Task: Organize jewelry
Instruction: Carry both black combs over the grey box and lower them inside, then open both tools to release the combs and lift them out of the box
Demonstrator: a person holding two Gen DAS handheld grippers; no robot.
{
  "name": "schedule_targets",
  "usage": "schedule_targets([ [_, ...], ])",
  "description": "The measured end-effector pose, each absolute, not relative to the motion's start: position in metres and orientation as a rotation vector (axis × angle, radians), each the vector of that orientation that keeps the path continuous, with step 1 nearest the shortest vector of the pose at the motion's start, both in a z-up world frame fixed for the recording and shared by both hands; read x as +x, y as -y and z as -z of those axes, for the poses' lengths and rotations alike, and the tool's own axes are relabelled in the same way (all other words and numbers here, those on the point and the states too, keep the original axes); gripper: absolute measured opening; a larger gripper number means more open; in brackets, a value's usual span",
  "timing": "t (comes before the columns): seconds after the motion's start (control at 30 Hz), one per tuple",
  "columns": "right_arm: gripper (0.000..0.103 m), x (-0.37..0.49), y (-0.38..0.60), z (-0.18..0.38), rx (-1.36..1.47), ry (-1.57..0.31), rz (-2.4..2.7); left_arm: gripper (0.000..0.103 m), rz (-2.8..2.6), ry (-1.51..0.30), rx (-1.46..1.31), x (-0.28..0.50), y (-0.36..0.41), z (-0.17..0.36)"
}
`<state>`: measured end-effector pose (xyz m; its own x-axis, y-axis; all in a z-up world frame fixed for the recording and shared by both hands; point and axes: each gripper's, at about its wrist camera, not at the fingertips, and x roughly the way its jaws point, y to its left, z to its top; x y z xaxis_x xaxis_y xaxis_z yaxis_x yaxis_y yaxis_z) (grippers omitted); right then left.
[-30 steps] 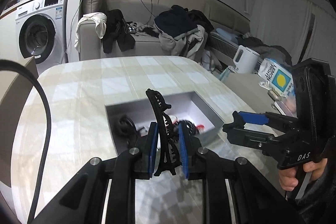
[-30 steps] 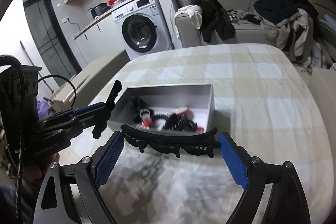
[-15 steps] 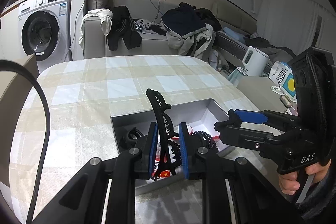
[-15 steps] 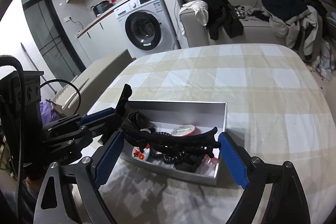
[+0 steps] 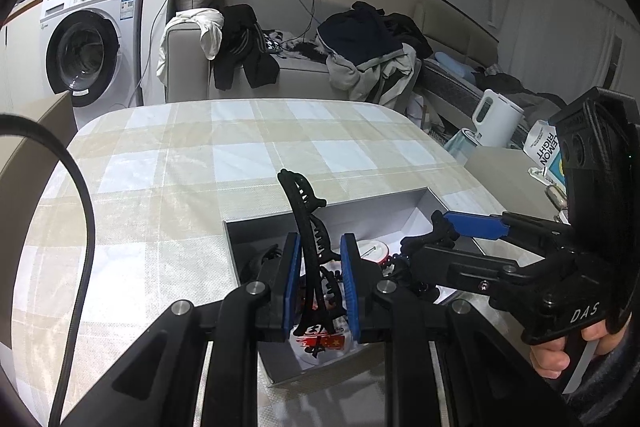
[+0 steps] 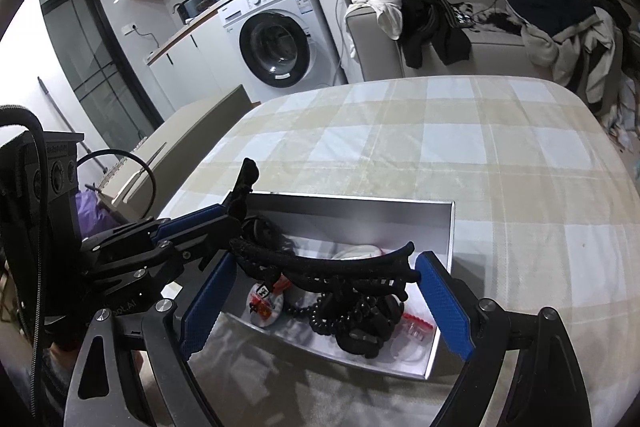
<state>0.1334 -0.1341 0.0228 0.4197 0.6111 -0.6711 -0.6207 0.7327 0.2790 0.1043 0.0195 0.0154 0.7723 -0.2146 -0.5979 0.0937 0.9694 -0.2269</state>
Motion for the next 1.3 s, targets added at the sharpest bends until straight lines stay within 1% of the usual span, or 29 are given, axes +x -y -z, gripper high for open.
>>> schedule_targets([
  [0.7, 0.092, 0.13, 0.127, -0.02, -0.08, -0.826, -0.753, 0.014, 0.175, -0.666, -0.196, 0.105, -0.021, -0.017],
  [0.8, 0.095, 0.127, 0.131, -0.02, -0.073, -0.815, -0.774, 0.014, 0.179, -0.661, -0.185, 0.101, -0.021, -0.019],
  [1.0, 0.096, 0.119, 0.143, -0.029, -0.064, -0.787, -0.754, 0.014, 0.218, -0.658, -0.153, 0.098, -0.015, -0.022],
  [1.03, 0.098, 0.118, 0.145, -0.03, -0.065, -0.781, -0.745, 0.014, 0.218, -0.658, -0.152, 0.099, -0.015, -0.021],
  [1.3, 0.098, 0.117, 0.169, -0.038, -0.026, -0.756, -0.691, 0.014, 0.256, -0.697, -0.151, 0.109, -0.004, -0.015],
])
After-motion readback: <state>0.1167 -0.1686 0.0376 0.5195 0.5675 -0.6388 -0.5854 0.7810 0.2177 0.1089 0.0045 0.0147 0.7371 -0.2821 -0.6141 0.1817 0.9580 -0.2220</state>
